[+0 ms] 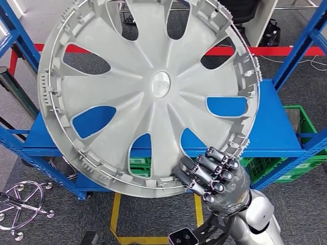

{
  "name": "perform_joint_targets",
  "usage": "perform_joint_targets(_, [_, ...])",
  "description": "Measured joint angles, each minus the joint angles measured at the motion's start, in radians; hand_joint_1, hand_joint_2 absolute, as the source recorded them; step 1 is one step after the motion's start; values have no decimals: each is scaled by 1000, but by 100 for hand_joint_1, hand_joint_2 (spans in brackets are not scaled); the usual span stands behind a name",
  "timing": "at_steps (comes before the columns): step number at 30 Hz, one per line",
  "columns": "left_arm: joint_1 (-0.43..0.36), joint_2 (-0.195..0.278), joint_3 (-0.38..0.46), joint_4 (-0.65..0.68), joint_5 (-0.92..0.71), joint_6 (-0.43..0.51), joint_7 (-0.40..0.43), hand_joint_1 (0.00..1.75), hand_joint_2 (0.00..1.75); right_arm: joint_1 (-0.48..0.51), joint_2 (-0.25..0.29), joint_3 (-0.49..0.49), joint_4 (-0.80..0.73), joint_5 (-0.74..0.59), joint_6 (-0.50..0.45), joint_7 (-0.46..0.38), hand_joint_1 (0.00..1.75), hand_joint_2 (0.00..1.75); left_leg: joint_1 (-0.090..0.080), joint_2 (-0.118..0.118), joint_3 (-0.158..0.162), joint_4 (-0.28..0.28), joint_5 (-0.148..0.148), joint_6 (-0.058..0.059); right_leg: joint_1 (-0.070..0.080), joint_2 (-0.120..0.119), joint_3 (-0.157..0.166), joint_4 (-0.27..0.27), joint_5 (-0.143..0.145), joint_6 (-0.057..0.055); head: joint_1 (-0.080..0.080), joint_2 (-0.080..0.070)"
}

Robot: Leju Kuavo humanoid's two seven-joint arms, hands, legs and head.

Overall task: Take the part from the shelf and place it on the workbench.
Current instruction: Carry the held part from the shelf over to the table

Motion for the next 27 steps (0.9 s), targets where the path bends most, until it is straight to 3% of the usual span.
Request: perform_joint_targets(27, [0,0,-14,0,-20,-9,46,0,0,-5,0,-4,0,25,0,63,175,175,0,0,0,0,0,0,0,0,0,0,0,0,0,0])
